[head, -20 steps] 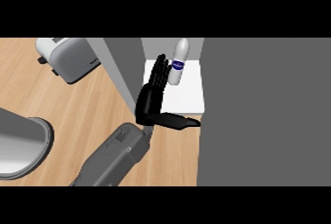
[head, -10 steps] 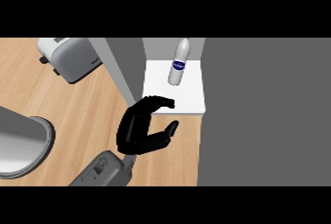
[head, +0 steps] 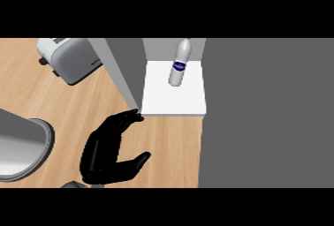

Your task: Pick up the bottled water, place it into the cabinet and close the cabinet

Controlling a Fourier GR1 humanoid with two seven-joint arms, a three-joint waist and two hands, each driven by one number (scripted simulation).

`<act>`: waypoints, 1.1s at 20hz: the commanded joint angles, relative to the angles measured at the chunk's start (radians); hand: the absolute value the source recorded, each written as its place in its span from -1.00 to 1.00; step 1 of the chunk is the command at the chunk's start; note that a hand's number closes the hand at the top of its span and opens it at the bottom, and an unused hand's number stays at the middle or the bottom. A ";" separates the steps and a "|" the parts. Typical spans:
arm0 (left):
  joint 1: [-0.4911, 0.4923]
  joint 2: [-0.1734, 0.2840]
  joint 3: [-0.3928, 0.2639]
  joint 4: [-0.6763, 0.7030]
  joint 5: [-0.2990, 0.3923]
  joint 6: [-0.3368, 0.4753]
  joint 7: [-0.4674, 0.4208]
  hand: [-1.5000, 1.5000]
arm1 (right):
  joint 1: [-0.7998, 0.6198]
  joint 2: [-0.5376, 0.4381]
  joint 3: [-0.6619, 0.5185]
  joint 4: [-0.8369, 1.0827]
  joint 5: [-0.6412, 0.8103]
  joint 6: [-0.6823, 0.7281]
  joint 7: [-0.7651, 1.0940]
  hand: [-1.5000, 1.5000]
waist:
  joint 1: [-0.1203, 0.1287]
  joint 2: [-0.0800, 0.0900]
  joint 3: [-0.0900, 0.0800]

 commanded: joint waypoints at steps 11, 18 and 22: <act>0.291 0.194 0.180 -0.238 0.163 -0.122 -0.023 -1.00 | 0.012 -0.069 0.376 -0.265 0.267 0.079 0.118 1.00 | 0.002 -0.007 -0.006; 0.369 0.270 0.240 -0.264 0.225 -0.219 -0.023 -1.00 | -0.088 -0.090 0.472 -0.228 0.266 0.050 0.212 1.00 | 0.042 -0.003 -0.015; 0.407 0.315 0.283 -0.286 0.244 -0.263 -0.031 -1.00 | -0.084 -0.022 0.568 -0.154 0.211 -0.032 0.218 1.00 | 0.064 0.009 -0.013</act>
